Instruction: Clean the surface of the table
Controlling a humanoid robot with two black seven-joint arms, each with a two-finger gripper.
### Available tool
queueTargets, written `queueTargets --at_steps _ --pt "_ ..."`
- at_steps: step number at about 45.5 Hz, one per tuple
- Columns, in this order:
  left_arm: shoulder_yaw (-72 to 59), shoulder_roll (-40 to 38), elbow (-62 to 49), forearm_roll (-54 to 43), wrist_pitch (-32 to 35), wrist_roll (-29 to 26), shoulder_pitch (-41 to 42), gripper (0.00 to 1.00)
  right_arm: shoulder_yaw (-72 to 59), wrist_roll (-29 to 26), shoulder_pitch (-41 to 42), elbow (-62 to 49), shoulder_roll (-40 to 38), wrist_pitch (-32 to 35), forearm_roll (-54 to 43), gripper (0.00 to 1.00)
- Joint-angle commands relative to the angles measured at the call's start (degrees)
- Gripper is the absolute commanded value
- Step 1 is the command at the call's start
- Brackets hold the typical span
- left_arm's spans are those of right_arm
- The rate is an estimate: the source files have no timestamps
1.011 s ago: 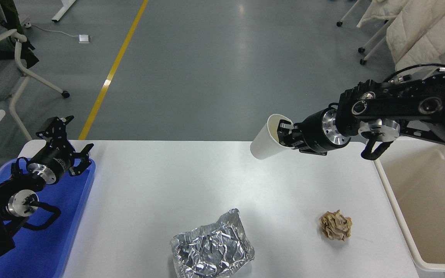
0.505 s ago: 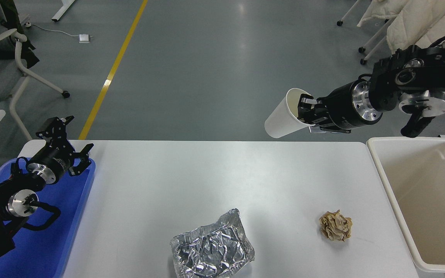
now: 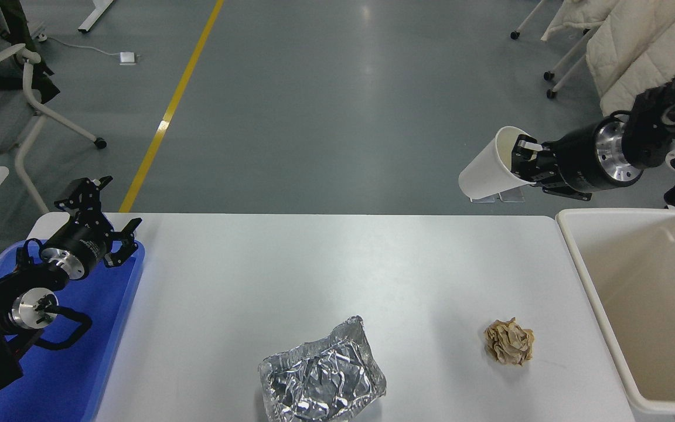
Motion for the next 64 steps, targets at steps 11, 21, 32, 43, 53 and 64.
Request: queueTargets --at_steps 11,21,32,43,53,64 --pt "0.0 0.0 0.0 0.0 0.0 0.0 0.0 1.0 6.5 0.6 -23.8 -17.6 -8.6 -1.7 -0.2 0.0" --pt "0.0 0.0 0.0 0.0 0.0 0.0 0.0 1.0 17.0 0.7 -38.7 -28.8 -7.3 -5.1 -0.2 0.0" --pt "0.0 0.0 0.0 0.0 0.0 0.0 0.0 1.0 27.7 0.7 -52.5 -42.5 1.5 -10.7 0.1 0.0" --pt "0.0 0.0 0.0 0.0 0.0 0.0 0.0 1.0 33.2 0.7 -61.3 -57.1 11.5 -11.8 0.5 0.0" --pt "0.0 0.0 0.0 0.0 0.0 0.0 0.0 1.0 35.7 0.7 -64.2 -70.8 20.8 -11.4 0.5 0.0" --pt "0.0 0.0 0.0 0.0 0.0 0.0 0.0 1.0 35.9 0.7 -65.4 -71.7 23.1 -11.7 0.5 0.0"
